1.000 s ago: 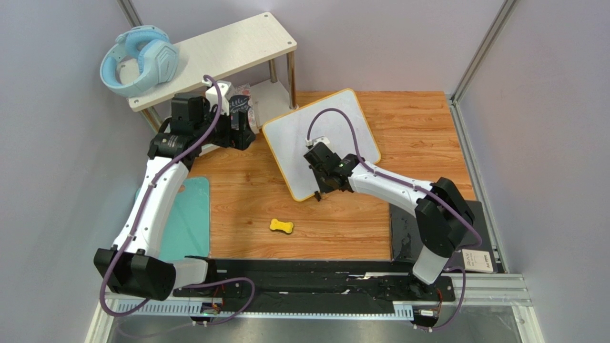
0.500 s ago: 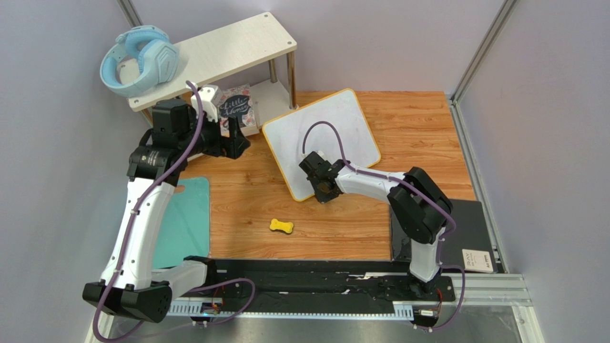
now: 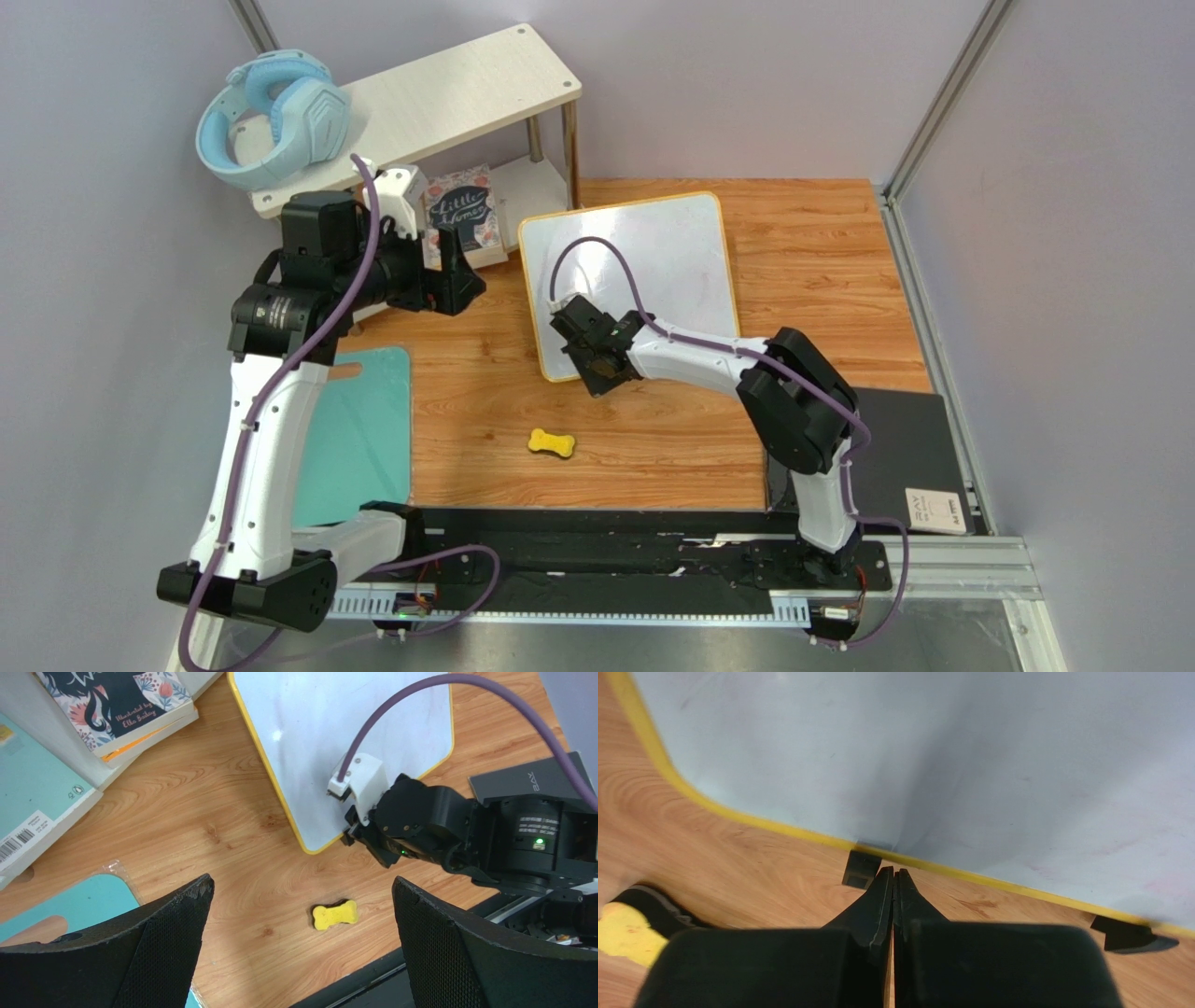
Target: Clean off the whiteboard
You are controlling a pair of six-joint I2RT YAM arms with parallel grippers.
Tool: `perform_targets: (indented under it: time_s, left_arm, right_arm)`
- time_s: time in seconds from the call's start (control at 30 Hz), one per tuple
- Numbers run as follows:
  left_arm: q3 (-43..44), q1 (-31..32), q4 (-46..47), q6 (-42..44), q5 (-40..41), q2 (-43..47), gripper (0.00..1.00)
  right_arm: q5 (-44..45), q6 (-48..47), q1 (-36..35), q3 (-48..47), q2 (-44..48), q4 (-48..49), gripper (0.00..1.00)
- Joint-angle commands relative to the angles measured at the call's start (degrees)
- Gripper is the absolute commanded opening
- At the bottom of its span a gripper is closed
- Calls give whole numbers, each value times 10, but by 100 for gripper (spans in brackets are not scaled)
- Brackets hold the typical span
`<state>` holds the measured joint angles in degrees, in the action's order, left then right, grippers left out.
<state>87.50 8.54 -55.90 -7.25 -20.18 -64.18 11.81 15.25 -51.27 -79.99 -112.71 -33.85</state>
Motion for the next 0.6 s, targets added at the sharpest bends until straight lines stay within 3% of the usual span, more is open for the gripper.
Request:
perform_targets:
  time_s: [0.0,0.2,0.3,0.33,0.43,0.47,0.57]
  left_arm:
    - [32,1,-25,-13,-8,15,99]
    - [29,1,-39,-25,-5,6,99]
    - [25,1,-40,-22,-11,5,99]
    - [23,2,-37,-22,-11,7,99]
    - [13,2,-21,-23,-13,19,99]
    - [12,1,-19,-21,-28,20,100]
    - [6,1,-16,-18,-56,21,99]
  right_arm:
    - [-33,-20,-23,-43,-18,9,0]
    - [2,-7,-25,-20,47,-12,0]
    - [34,0,-25,6,135,-32,0]
    - [61,2,-25,11,183,-38,5]
    - [139,15,-24,19,271,-66,52]
    - [153,14,-22,24,292,-71,78]
    - [188,13,-11,29,356,-74,100]
